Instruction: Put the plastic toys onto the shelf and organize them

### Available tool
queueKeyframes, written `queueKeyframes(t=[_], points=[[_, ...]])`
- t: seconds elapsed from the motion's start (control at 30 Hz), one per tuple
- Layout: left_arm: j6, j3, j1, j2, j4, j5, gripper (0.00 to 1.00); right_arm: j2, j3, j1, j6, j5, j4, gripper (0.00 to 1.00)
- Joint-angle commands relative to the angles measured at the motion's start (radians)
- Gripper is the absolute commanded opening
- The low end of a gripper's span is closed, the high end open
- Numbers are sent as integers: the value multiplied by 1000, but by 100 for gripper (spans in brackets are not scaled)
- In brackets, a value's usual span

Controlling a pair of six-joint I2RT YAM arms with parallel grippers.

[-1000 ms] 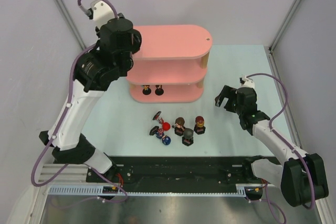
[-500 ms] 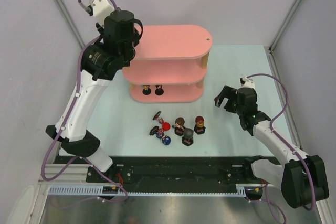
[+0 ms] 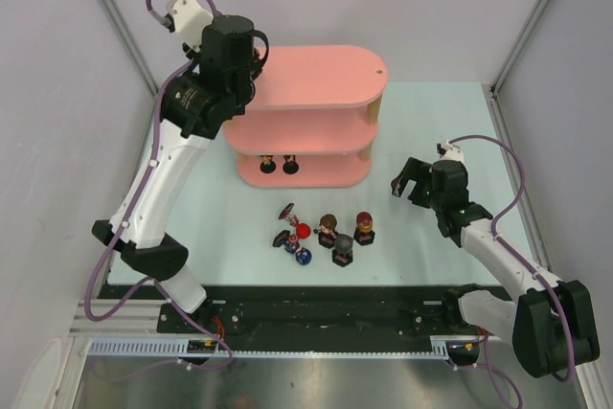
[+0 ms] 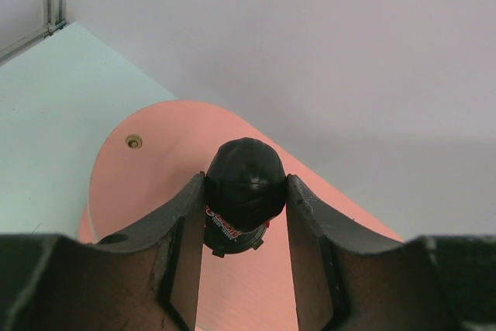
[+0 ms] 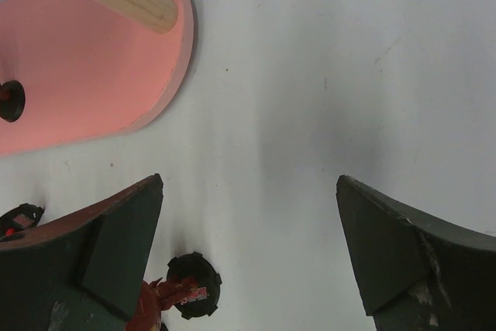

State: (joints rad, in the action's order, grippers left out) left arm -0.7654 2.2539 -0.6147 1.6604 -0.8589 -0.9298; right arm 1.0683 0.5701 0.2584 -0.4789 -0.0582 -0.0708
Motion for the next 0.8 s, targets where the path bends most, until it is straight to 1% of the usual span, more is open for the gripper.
queueKeyframes(t=[0.0, 0.27, 0.57, 0.77], points=[[-61, 21, 12, -14, 3, -38, 0, 10, 17, 2, -17, 4, 2, 100], [-69, 18, 15, -1, -51, -40, 0, 13, 17, -1, -17, 1, -1, 100], [-38, 18, 20, 18, -77, -23, 0, 21, 17, -4, -17, 1, -1, 100], [-26, 18, 20, 18, -111, -46, 0, 30, 17, -5, -17, 3, 2, 100]])
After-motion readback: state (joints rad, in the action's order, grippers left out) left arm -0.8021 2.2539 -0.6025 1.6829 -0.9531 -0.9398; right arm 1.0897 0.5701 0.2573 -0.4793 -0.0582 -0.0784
